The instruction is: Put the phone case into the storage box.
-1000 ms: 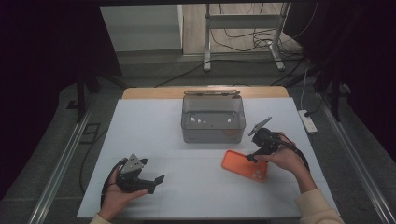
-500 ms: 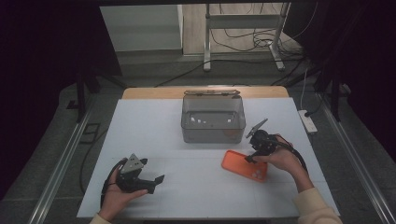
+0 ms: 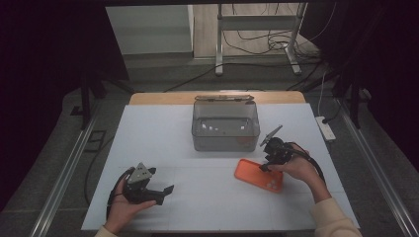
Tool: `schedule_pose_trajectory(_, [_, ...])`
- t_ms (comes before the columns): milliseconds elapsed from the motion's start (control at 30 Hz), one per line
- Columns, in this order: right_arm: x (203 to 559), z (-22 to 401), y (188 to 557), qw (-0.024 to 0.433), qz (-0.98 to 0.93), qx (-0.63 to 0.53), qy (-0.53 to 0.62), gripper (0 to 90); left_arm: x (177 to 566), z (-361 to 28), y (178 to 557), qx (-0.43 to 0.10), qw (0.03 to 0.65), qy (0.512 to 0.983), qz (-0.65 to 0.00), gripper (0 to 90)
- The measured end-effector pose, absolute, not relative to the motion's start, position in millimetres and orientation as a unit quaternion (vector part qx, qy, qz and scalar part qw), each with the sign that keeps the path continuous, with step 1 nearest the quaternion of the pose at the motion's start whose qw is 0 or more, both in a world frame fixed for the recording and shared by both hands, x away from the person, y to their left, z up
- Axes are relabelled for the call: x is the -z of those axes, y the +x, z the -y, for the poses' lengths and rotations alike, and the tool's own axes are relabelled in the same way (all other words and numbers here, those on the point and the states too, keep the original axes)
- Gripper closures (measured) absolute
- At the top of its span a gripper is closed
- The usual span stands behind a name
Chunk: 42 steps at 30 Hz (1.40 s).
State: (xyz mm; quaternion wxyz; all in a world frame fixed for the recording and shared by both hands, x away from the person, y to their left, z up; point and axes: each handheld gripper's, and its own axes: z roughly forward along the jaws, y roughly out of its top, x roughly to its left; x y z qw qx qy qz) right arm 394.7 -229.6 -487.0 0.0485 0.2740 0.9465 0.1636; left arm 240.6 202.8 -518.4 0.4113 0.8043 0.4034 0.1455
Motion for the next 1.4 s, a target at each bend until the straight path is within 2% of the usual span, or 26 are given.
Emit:
schedule_pose_trajectory(667, [490.0,227.7,396.1,0.03,-0.952,-0.156,0.261,71.7,517.3,-202.7,239.9,-0.149,0.413,0.804,-0.402,7.6])
schedule_pose_trajectory(1000, [489.9,227.1,395.9,0.041,-0.959,-0.16,0.231,83.6,516.9,-204.0,239.3,-0.151,0.413,0.803,-0.403,7.7])
schedule_pose_trajectory(1400, [490.3,226.9,392.3,0.063,-0.968,-0.159,0.186,87.0,516.6,-204.9,239.1,-0.152,0.414,0.801,-0.405,7.8])
